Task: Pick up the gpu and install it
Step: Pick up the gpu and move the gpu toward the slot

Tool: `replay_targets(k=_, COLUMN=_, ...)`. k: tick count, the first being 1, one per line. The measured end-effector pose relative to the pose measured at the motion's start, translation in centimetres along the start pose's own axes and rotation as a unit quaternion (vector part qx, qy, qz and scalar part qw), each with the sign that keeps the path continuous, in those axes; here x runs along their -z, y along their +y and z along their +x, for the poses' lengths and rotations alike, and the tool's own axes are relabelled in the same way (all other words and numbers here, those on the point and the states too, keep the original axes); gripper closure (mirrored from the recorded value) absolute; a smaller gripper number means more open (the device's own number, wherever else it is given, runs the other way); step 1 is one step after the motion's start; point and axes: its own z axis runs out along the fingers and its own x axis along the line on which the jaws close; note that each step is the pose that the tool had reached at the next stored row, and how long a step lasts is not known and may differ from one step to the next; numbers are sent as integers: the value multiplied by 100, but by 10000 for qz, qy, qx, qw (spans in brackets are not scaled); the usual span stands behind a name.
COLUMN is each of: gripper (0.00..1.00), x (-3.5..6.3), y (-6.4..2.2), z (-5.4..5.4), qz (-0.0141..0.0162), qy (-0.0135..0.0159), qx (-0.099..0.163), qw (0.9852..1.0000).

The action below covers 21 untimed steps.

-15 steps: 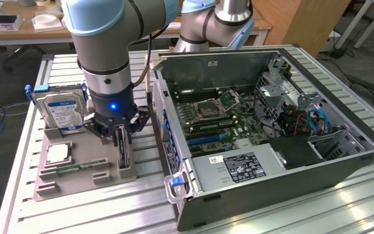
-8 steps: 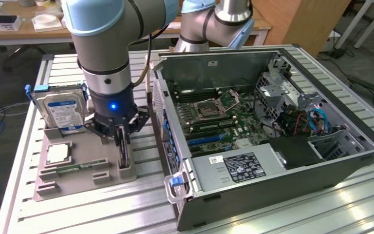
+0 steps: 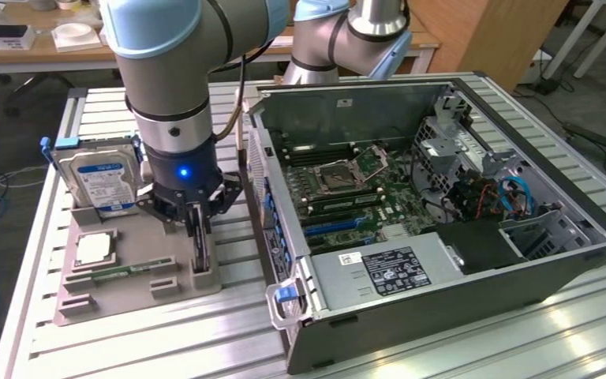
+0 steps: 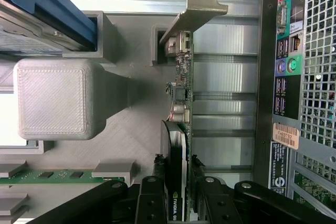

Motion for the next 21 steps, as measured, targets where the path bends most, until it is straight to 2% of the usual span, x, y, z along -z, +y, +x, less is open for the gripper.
replay_targets(k=21, gripper=71, x=-1, y=0, z=34, qz=-2, qy=1, qx=0, qw=10000)
